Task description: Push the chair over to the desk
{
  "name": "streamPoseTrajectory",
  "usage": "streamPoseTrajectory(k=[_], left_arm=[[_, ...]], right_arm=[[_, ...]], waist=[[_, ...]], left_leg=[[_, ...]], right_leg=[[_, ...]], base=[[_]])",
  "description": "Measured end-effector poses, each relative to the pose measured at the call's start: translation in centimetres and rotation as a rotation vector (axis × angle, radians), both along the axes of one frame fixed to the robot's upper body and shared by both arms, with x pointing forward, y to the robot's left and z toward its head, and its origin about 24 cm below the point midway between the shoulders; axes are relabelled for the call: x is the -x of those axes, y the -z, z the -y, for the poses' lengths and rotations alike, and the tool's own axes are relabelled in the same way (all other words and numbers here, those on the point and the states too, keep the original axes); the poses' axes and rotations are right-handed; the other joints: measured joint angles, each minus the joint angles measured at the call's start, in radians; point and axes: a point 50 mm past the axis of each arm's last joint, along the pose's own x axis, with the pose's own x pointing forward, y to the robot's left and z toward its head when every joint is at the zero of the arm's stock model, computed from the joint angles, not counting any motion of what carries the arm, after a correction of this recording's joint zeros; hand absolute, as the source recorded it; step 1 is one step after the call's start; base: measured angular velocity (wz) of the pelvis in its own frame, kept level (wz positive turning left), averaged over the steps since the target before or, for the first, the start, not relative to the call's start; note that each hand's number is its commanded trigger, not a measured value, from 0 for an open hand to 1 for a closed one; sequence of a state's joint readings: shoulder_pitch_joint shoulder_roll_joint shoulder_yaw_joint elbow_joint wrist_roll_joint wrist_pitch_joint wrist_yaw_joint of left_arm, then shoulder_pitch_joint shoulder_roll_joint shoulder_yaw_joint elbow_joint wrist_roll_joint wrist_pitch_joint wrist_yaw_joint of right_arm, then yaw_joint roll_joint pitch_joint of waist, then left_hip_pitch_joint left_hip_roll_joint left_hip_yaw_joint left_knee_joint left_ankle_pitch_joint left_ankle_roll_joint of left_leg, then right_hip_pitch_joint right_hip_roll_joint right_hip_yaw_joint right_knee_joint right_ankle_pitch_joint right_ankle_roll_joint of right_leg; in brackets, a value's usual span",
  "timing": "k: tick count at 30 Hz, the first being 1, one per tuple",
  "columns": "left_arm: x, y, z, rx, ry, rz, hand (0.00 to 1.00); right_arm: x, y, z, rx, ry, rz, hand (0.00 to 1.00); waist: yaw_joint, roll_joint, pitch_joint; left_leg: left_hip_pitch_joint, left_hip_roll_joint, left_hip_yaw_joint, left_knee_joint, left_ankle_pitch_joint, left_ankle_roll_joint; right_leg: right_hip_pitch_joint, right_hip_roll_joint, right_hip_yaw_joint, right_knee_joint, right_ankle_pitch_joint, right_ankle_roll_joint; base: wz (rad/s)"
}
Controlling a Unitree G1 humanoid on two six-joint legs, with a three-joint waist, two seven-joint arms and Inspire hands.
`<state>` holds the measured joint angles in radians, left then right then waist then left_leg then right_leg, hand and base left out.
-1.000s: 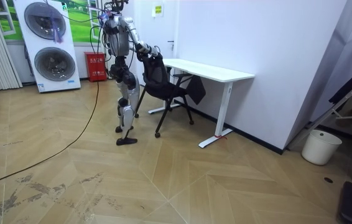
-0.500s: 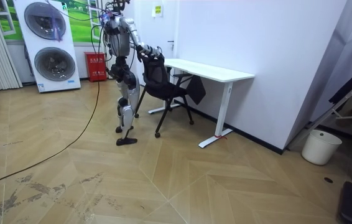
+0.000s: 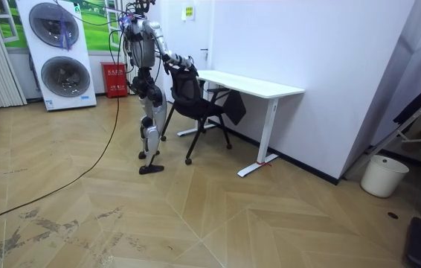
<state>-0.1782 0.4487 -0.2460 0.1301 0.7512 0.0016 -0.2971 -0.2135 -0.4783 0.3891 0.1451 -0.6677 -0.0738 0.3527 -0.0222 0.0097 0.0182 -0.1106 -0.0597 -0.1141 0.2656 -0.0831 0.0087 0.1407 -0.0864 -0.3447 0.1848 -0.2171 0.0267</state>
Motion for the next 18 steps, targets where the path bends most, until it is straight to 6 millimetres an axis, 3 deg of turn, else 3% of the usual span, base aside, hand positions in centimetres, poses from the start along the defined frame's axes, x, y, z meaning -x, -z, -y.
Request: streamPoseTrajectory(k=[7,10,12,13,14,16,18], left_arm=[[-0.1,-0.6,0.0,0.000,0.000,0.025,0.00],[-0.2,-2.3,0.0,0.003,0.014,0.095,0.00],[-0.3,-3.6,-0.7,-0.088,0.033,0.136,0.00],[-0.4,-4.3,-0.9,-0.116,0.045,0.156,0.00],[-0.3,-5.8,-1.2,-0.152,0.076,0.203,0.00],[-1.2,-9.6,-1.5,-0.173,0.096,0.357,0.00],[-1.8,-16.5,-2.7,-0.077,0.017,0.685,0.00]], right_arm=[[-0.1,-0.3,0.1,-0.006,0.005,0.005,0.00],[-0.4,-1.3,0.9,-0.006,0.004,0.030,0.00],[-1.1,-4.5,1.7,0.023,-0.027,0.133,0.00],[-1.1,-5.2,1.8,0.039,-0.046,0.158,0.00],[-1.0,-6.8,2.3,0.038,-0.056,0.214,0.00],[-1.7,-10.6,4.2,-0.011,0.029,0.378,0.00],[-2.2,-16.6,6.4,-0.108,0.149,0.655,0.00]], waist=[[-0.002,-0.010,0.0040],[-0.006,-0.019,0.0035],[-0.001,-0.023,0.0043],[0.001,-0.027,0.0048],[0.003,-0.030,0.0049],[0.016,-0.029,0.0053],[0.029,-0.030,0.0050]], left_leg=[[-0.007,0.001,0.002,0.003,0.001,0.001],[-0.025,0.000,0.001,0.008,0.004,0.005],[-0.023,-0.002,0.002,0.006,0.005,0.007],[-0.023,-0.003,0.003,0.007,0.005,0.007],[-0.023,-0.004,0.002,0.009,0.006,0.008],[-0.022,-0.006,-0.004,0.009,0.008,0.011],[-0.021,-0.005,0.000,0.008,0.009,0.011]], right_leg=[[-0.009,0.001,0.002,0.003,0.000,0.000],[-0.022,0.000,-0.002,0.003,0.006,0.000],[-0.020,-0.001,0.006,-0.001,0.011,0.003],[-0.019,0.002,0.017,-0.002,0.011,0.002],[-0.016,0.005,0.033,-0.007,0.014,0.001],[-0.010,0.009,0.043,-0.017,0.020,0.001],[-0.018,0.008,0.042,-0.019,0.017,0.004]], base=[[0.00],[0.05],[0.00],[0.00],[0.10],[0.10],[-0.02]])
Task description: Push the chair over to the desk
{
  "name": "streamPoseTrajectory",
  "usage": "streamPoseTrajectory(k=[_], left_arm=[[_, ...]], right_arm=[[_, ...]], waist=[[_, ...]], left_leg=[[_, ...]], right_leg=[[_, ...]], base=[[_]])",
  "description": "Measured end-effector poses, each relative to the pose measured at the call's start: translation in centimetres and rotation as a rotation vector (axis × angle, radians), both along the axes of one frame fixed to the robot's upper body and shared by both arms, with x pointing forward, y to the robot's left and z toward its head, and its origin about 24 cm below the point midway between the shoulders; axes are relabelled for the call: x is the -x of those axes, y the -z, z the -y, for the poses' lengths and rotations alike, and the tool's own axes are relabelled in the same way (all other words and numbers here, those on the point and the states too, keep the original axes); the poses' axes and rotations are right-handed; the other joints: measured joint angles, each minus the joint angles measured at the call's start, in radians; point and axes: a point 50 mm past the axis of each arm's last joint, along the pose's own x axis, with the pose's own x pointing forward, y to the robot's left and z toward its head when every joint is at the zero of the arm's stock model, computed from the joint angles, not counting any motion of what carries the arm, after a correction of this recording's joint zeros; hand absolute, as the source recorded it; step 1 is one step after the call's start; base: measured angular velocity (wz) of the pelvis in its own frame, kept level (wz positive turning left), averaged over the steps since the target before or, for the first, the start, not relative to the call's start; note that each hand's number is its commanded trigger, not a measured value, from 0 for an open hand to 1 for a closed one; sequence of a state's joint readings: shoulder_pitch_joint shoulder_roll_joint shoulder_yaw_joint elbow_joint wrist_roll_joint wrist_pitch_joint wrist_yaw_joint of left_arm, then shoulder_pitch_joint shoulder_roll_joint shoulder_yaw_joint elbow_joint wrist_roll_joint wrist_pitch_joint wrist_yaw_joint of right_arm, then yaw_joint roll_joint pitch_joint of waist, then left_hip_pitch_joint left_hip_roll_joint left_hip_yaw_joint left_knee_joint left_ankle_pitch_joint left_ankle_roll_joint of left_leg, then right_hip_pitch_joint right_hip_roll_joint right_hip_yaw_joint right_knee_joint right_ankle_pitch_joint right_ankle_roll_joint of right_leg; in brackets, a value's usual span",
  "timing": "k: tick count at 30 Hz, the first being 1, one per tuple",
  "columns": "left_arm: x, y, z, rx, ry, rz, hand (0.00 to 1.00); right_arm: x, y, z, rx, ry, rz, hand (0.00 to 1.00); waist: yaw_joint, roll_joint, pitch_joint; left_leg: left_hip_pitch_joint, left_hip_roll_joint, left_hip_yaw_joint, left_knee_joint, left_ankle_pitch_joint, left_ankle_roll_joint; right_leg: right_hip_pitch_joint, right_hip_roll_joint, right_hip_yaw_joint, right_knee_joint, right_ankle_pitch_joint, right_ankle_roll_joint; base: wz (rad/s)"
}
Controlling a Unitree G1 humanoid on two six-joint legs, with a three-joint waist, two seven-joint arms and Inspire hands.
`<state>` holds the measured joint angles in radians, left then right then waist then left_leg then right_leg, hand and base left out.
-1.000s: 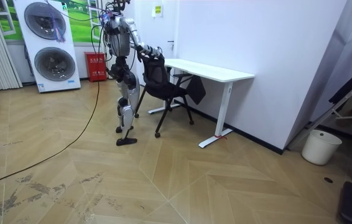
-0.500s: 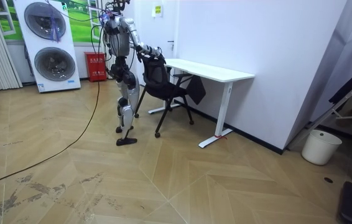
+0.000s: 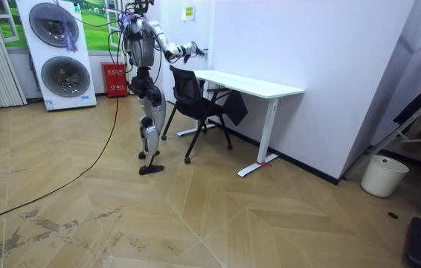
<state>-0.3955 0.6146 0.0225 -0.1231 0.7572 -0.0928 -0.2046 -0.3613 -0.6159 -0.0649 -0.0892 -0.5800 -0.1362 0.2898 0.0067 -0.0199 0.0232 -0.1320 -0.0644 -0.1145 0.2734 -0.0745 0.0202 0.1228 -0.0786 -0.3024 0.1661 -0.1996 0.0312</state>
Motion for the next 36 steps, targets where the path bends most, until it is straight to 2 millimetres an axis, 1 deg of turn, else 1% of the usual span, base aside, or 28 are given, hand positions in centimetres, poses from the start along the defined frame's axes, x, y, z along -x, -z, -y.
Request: streamPoseTrajectory(k=[1,2,3,4,5,6,7,9,11,12,13,15,16,18,19,20,22,23,25,27,28,29,30,31,32,33,34,36], left_arm=[[0.5,-1.7,-0.5,0.021,-0.010,0.092,0.00],[1.8,-4.2,-1.8,0.030,-0.040,0.248,0.00],[3.0,-6.0,-3.3,0.033,-0.088,0.360,0.00],[3.5,-6.6,-4.1,0.034,-0.120,0.399,0.00],[4.4,-7.4,-5.7,0.040,-0.185,0.461,0.00],[5.2,-7.7,-7.0,0.043,-0.240,0.507,0.00],[5.7,-7.7,-7.6,0.046,-0.263,0.527,0.00],[7.3,-7.1,-9.6,0.055,-0.351,0.581,0.00],[8.6,-6.7,-11.0,0.053,-0.413,0.623,0.00],[9.7,-6.4,-11.9,0.043,-0.456,0.651,0.00],[10.3,-6.2,-12.4,0.036,-0.475,0.660,0.00],[11.9,-5.2,-14.7,0.086,-0.545,0.683,0.00],[12.3,-4.8,-15.5,0.109,-0.572,0.684,0.00],[14.1,-2.7,-18.3,0.197,-0.708,0.673,0.00],[14.5,-2.2,-18.7,0.220,-0.741,0.674,0.00],[15.7,-1.0,-19.5,0.265,-0.805,0.688,0.00],[17.3,0.9,-20.3,0.370,-0.878,0.718,0.00],[18.1,2.5,-20.8,0.440,-0.930,0.721,0.00],[19.1,5.0,-21.5,0.556,-1.018,0.705,0.00],[20.7,9.6,-21.9,0.697,-1.170,0.638,0.00],[21.1,10.9,-21.8,0.743,-1.207,0.611,0.00],[22.0,13.8,-21.5,0.828,-1.287,0.536,0.00],[22.9,16.8,-20.8,0.915,-1.372,0.444,0.00],[23.4,18.3,-20.3,0.959,-1.411,0.397,0.00],[24.0,20.9,-19.2,1.042,-1.473,0.304,0.00],[24.6,23.4,-17.9,1.114,-1.524,0.202,0.00],[25.3,24.6,-17.2,1.140,-1.550,0.142,0.00],[27.3,28.8,-14.5,1.228,-1.639,-0.085,0.00]], right_arm=[[0.5,-1.6,0.5,-0.016,0.014,0.080,0.00],[1.8,-4.2,1.8,-0.028,0.050,0.222,0.00],[3.0,-5.9,3.0,-0.043,0.094,0.331,0.00],[3.4,-6.5,3.5,-0.052,0.111,0.372,0.00],[4.2,-7.4,4.4,-0.070,0.146,0.438,0.00],[5.1,-8.0,5.4,-0.084,0.183,0.486,0.00],[5.5,-8.2,5.9,-0.093,0.200,0.506,0.00],[7.2,-8.6,7.7,-0.125,0.268,0.588,0.00],[8.4,-9.2,8.9,-0.173,0.306,0.664,0.00],[9.4,-9.8,9.7,-0.183,0.336,0.721,0.00],[9.8,-10.0,10.1,-0.184,0.352,0.744,0.00],[11.5,-10.1,12.4,-0.229,0.441,0.832,0.00],[11.8,-10.0,13.0,-0.249,0.463,0.848,0.00],[13.6,-9.0,15.3,-0.289,0.584,0.879,0.00],[14.3,-8.7,15.8,-0.302,0.610,0.885,0.00],[15.5,-8.1,16.7,-0.352,0.652,0.902,0.00],[17.1,-7.1,17.7,-0.427,0.723,0.957,0.00],[17.9,-6.2,18.3,-0.499,0.767,0.992,0.00],[19.0,-4.0,19.1,-0.590,0.857,1.006,0.00],[20.8,0.7,20.2,-0.738,1.026,0.944,0.00],[21.3,2.4,20.3,-0.793,1.081,0.915,0.00],[22.3,5.7,20.4,-0.908,1.191,0.852,0.00],[23.2,9.0,20.1,-1.044,1.291,0.778,0.00],[23.5,10.7,19.9,-1.109,1.339,0.739,0.00],[24.3,13.9,19.3,-1.219,1.437,0.653,0.00],[24.8,17.0,18.4,-1.321,1.523,0.557,0.00],[25.3,18.5,17.9,-1.368,1.562,0.505,0.00],[26.8,23.4,15.9,-1.532,1.680,0.325,0.00]], waist=[[0.000,0.000,-0.0001],[0.000,-0.001,-0.0032],[0.002,-0.004,-0.0053],[0.000,-0.004,-0.0062],[-0.003,-0.003,-0.0081],[-0.018,-0.003,-0.0084],[-0.025,-0.003,-0.0086],[-0.043,-0.002,-0.0092],[-0.056,-0.001,-0.0113],[-0.058,0.000,-0.0137],[-0.063,0.001,-0.0142],[-0.078,0.004,-0.0227],[-0.080,0.005,-0.0293],[-0.088,0.010,-0.0341],[-0.087,0.011,-0.0348],[-0.086,0.015,-0.0363],[-0.090,0.015,-0.0338],[-0.089,0.021,-0.0273],[-0.085,0.023,-0.0260],[-0.081,0.025,-0.0273],[-0.080,0.025,-0.0270],[-0.078,0.026,-0.0274],[-0.078,0.026,-0.0274],[-0.078,0.026,-0.0274],[-0.075,0.027,-0.0292],[-0.075,0.025,-0.0298],[-0.075,0.026,-0.0295],[-0.075,0.030,-0.0306]], left_leg=[[0.000,-0.001,0.002,-0.002,0.000,0.000],[0.005,-0.002,0.008,-0.010,-0.002,0.003],[0.018,-0.004,0.016,-0.018,-0.005,0.006],[0.026,-0.004,0.020,-0.019,-0.009,0.006],[0.033,-0.004,0.029,-0.019,-0.016,0.007],[0.032,-0.004,0.032,-0.019,-0.018,0.008],[0.032,-0.004,0.033,-0.020,-0.018,0.008],[0.032,-0.002,0.040,-0.022,-0.021,0.007],[0.031,0.002,0.053,-0.025,-0.022,0.007],[0.036,0.005,0.070,-0.035,-0.022,0.007],[0.040,0.007,0.078,-0.037,-0.022,0.008],[0.058,0.009,0.090,-0.036,-0.032,0.011],[0.061,0.010,0.095,-0.036,-0.034,0.011],[0.079,0.016,0.113,-0.034,-0.046,0.010],[0.080,0.017,0.113,-0.035,-0.048,0.010],[0.081,0.016,0.114,-0.034,-0.049,0.011],[0.082,0.017,0.119,-0.030,-0.050,0.011],[0.083,0.017,0.126,-0.028,-0.051,0.011],[0.086,0.021,0.133,-0.019,-0.053,0.008],[0.084,0.022,0.135,-0.025,-0.053,0.006],[0.085,0.021,0.135,-0.028,-0.052,0.006],[0.084,0.021,0.136,-0.029,-0.052,0.006],[0.084,0.021,0.136,-0.032,-0.052,0.006],[0.083,0.021,0.137,-0.033,-0.051,0.006],[0.077,0.021,0.138,-0.032,-0.052,0.006],[0.072,0.022,0.140,-0.032,-0.051,0.006],[0.072,0.022,0.141,-0.033,-0.051,0.006],[0.075,0.022,0.147,-0.034,-0.054,0.009]], right_leg=[[-0.001,-0.002,0.000,-0.004,-0.003,0.004],[0.004,-0.004,0.003,-0.016,-0.005,0.009],[0.012,-0.007,0.012,-0.015,-0.003,0.006],[0.019,-0.007,0.017,-0.017,-0.002,0.006],[0.024,-0.008,0.025,-0.018,-0.002,0.006],[0.030,-0.008,0.025,-0.017,-0.002,0.006],[0.031,-0.008,0.025,-0.016,-0.002,0.006],[0.028,-0.007,0.029,-0.016,-0.002,0.006],[0.023,-0.007,0.031,-0.015,-0.002,0.006],[0.020,-0.007,0.053,-0.016,-0.002,0.006],[0.021,-0.007,0.058,-0.016,-0.002,0.006],[0.039,-0.008,0.061,-0.015,-0.002,0.006],[0.041,-0.008,0.063,-0.015,-0.002,0.006],[0.050,-0.007,0.083,-0.015,-0.002,0.006],[0.052,-0.006,0.083,-0.015,-0.002,0.007],[0.053,-0.007,0.085,-0.014,-0.002,0.008],[0.051,-0.008,0.086,-0.016,-0.005,0.011],[0.051,-0.008,0.095,-0.016,-0.012,0.011],[0.044,-0.008,0.104,-0.012,-0.026,0.020],[0.037,-0.008,0.109,-0.009,-0.026,0.023],[0.036,-0.008,0.110,-0.008,-0.026,0.023],[0.035,-0.008,0.112,-0.007,-0.025,0.023],[0.031,-0.009,0.113,-0.007,-0.025,0.023],[0.030,-0.009,0.113,-0.006,-0.025,0.023],[0.023,-0.010,0.114,-0.001,-0.026,0.022],[0.014,-0.010,0.116,0.005,-0.022,0.013],[0.014,-0.010,0.118,0.004,-0.021,0.012],[0.014,-0.011,0.132,0.003,-0.022,0.010]], base=[[-0.08],[-0.13],[-0.17],[-0.23],[-0.12],[-0.03],[0.09],[-0.02],[-0.10],[-0.20],[-0.22],[-0.07],[-0.16],[-0.28],[-0.14],[-0.07],[-0.09],[-0.13],[-0.13],[-0.06],[0.00],[0.00],[0.00],[0.00],[0.00],[0.00],[-0.08],[-0.10]])
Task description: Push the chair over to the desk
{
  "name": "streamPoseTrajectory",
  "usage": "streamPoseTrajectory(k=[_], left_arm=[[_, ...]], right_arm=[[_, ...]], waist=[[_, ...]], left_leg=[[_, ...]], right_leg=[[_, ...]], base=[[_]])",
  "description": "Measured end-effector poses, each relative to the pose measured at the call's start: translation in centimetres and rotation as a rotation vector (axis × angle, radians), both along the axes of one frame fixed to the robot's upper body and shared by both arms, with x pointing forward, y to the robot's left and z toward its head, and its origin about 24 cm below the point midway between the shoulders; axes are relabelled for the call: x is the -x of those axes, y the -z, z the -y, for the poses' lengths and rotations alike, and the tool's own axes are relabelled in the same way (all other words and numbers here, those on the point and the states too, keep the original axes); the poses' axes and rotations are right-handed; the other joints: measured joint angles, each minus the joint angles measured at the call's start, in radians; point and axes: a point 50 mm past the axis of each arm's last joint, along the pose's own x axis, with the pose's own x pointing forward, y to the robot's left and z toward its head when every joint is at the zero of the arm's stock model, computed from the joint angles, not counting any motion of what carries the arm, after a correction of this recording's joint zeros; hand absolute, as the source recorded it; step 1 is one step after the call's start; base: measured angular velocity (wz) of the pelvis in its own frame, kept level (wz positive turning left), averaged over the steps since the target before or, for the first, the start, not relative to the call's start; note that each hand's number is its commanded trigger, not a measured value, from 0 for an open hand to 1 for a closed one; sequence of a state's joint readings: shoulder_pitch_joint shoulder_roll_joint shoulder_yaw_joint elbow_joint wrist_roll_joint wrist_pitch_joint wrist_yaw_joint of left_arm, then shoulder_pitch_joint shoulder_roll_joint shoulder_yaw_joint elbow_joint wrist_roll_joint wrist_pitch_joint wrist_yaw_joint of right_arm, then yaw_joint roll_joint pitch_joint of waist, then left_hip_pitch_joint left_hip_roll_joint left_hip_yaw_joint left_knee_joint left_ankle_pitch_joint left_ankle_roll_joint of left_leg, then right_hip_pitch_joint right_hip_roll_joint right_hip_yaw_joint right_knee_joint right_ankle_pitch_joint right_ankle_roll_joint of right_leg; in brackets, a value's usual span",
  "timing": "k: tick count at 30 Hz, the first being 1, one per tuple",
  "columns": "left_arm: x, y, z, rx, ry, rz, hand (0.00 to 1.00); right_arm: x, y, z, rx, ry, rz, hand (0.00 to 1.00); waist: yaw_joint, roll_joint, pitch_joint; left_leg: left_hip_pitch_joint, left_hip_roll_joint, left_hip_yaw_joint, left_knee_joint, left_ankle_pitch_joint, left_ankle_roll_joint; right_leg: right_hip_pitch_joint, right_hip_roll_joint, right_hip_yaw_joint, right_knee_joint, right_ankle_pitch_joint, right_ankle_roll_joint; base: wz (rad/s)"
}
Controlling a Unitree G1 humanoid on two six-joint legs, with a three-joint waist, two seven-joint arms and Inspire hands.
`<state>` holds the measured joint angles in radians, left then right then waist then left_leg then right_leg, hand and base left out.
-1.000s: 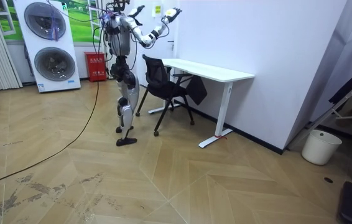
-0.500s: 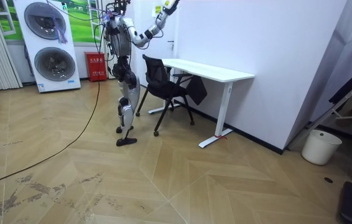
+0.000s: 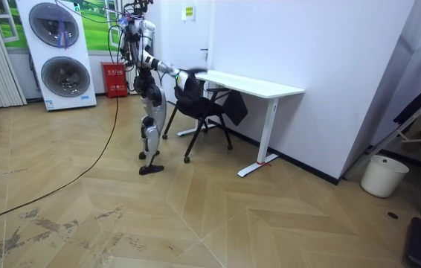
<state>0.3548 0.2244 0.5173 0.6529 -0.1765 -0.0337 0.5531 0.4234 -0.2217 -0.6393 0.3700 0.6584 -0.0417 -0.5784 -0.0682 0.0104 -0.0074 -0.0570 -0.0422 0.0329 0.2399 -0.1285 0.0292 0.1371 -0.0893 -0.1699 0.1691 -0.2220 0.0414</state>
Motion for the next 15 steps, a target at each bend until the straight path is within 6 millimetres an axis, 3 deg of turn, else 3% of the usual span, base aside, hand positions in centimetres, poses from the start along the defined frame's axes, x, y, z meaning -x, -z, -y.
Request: streamPoseTrajectory(k=[1,3,8,9,11,13,15], left_arm=[[0.5,0.8,0.6,0.045,0.002,-0.021,0.00],[2.9,3.4,2.8,0.207,0.012,-0.112,0.00],[6.0,5.8,5.5,0.425,0.032,-0.224,0.00],[6.1,6.1,6.1,0.465,0.044,-0.236,0.00],[6.3,6.6,7.0,0.525,0.082,-0.256,0.00],[6.2,7.2,7.9,0.586,0.121,-0.279,0.00],[5.4,7.9,9.3,0.654,0.191,-0.314,0.00]], right_arm=[[0.5,1.0,-0.4,-0.047,0.006,-0.006,0.00],[2.8,4.7,-2.6,-0.227,0.022,-0.049,0.00],[6.9,9.5,-6.7,-0.511,-0.023,-0.199,0.00],[7.8,10.4,-7.7,-0.578,-0.045,-0.243,0.00],[8.3,11.3,-9.2,-0.671,-0.092,-0.286,0.00],[8.3,11.9,-10.3,-0.743,-0.138,-0.313,0.00],[6.8,12.4,-11.1,-0.791,-0.267,-0.349,0.00]], waist=[[-0.002,0.000,-0.0002],[-0.008,0.001,-0.0012],[-0.012,-0.002,-0.0060],[-0.010,0.003,-0.0029],[-0.011,0.000,-0.0035],[-0.012,-0.002,0.0011],[-0.011,-0.006,0.0013]], left_leg=[[0.000,0.000,0.001,0.000,-0.001,0.000],[-0.001,-0.001,0.002,-0.002,-0.006,-0.001],[0.001,-0.001,0.012,0.001,-0.020,-0.001],[0.000,-0.002,0.012,0.005,-0.024,-0.002],[0.003,-0.003,0.012,0.006,-0.027,-0.001],[0.015,-0.006,0.013,0.000,-0.027,0.000],[0.016,-0.007,0.017,-0.001,-0.028,0.000]], right_leg=[[0.000,0.000,0.000,-0.001,-0.001,0.000],[0.003,-0.001,0.002,-0.002,-0.003,-0.001],[0.007,-0.006,0.006,-0.002,-0.012,-0.002],[0.008,-0.006,0.006,-0.002,-0.015,-0.001],[0.012,-0.007,0.007,-0.002,-0.016,0.000],[0.021,-0.009,0.006,-0.003,-0.018,0.002],[0.019,-0.012,0.005,-0.001,-0.021,0.003]], base=[[-0.04],[0.00],[-0.03],[0.00],[0.00],[-0.02],[-0.04]])
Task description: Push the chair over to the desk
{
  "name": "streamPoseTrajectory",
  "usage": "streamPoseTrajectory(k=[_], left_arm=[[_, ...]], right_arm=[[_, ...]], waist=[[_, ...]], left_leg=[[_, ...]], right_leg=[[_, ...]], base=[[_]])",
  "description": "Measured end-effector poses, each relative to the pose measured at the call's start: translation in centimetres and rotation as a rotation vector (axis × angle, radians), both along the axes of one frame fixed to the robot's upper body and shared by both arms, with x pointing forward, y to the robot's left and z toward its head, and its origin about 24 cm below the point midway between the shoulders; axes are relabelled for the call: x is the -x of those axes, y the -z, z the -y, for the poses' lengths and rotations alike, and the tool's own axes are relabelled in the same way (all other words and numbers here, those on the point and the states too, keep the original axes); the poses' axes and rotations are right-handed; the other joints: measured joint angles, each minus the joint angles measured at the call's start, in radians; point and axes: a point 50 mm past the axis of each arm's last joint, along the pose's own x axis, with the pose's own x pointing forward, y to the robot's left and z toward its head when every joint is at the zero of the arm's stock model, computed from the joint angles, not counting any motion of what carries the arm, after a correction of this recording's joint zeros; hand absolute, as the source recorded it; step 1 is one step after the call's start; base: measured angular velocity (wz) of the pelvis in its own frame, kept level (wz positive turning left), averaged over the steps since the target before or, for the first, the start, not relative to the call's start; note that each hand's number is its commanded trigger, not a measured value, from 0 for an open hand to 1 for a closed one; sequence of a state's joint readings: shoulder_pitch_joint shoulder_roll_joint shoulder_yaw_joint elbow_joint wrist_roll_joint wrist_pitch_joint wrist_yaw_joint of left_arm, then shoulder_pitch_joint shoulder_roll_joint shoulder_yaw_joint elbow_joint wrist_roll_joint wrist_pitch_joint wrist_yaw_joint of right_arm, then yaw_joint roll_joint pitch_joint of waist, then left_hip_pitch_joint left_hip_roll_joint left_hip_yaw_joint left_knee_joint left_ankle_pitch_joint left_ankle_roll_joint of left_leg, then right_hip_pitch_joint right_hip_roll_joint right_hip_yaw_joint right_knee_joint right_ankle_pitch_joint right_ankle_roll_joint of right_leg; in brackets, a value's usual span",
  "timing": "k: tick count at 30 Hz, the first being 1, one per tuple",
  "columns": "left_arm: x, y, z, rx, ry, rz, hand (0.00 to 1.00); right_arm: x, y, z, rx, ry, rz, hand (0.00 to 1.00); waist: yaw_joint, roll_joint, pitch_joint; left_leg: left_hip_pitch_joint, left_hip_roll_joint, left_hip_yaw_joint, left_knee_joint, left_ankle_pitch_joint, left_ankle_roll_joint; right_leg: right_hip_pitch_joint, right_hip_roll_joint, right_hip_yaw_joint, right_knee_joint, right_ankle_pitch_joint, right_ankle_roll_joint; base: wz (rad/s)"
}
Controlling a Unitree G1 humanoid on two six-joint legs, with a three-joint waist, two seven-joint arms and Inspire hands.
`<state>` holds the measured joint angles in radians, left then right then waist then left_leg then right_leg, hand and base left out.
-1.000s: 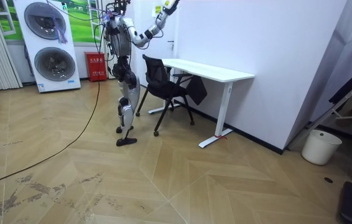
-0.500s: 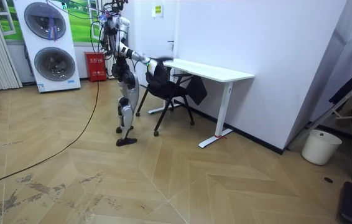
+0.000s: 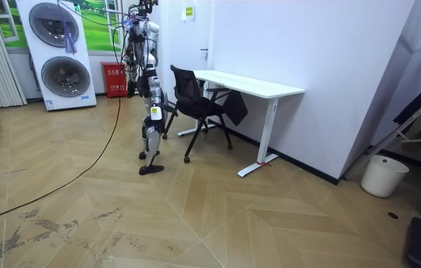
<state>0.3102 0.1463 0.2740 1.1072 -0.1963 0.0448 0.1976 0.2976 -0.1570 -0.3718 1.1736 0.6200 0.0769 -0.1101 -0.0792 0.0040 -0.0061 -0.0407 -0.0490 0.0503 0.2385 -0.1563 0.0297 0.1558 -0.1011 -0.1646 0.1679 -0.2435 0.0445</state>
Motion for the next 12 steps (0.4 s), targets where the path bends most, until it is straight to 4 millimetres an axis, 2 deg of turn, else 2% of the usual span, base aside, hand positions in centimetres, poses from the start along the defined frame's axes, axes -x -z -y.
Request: streamPoseTrajectory(k=[2,6,7,9,12], left_arm=[[-1.2,0.3,0.6,0.040,0.065,0.003,0.00],[-4.2,0.7,1.8,0.094,0.254,0.010,0.00],[-4.4,0.8,2.0,0.098,0.285,0.006,0.00],[-6.6,0.8,2.6,0.098,0.413,0.020,0.00],[-7.8,0.7,2.8,0.090,0.508,0.020,0.00]], right_arm=[[-1.3,0.4,-0.6,-0.047,-0.105,0.005,0.00],[-4.8,1.0,-2.3,-0.142,-0.371,0.031,0.00],[-5.3,1.0,-2.5,-0.151,-0.398,0.041,0.00],[-7.1,1.1,-3.2,-0.184,-0.470,0.089,0.00],[-7.8,1.2,-3.9,-0.234,-0.543,0.115,0.00]], waist=[[-0.001,-0.007,0.0031],[0.002,-0.031,0.0033],[0.002,-0.032,0.0031],[0.002,-0.033,0.0026],[0.002,-0.032,0.0041]], left_leg=[[0.000,0.000,0.001,0.002,0.000,0.000],[-0.007,0.000,0.002,0.003,0.000,0.000],[-0.009,0.000,0.002,0.003,-0.001,0.000],[-0.021,0.000,-0.005,0.014,-0.001,0.001],[-0.018,0.000,-0.009,0.009,-0.001,0.000]], right_leg=[[-0.001,0.000,0.000,-0.003,-0.002,0.000],[-0.005,0.001,-0.001,0.000,-0.002,0.000],[-0.008,0.001,0.000,0.001,-0.002,0.000],[-0.019,0.003,-0.004,0.001,0.000,-0.001],[-0.018,0.005,-0.006,0.002,0.002,-0.002]], base=[[0.00],[0.00],[0.00],[0.05],[0.04]])
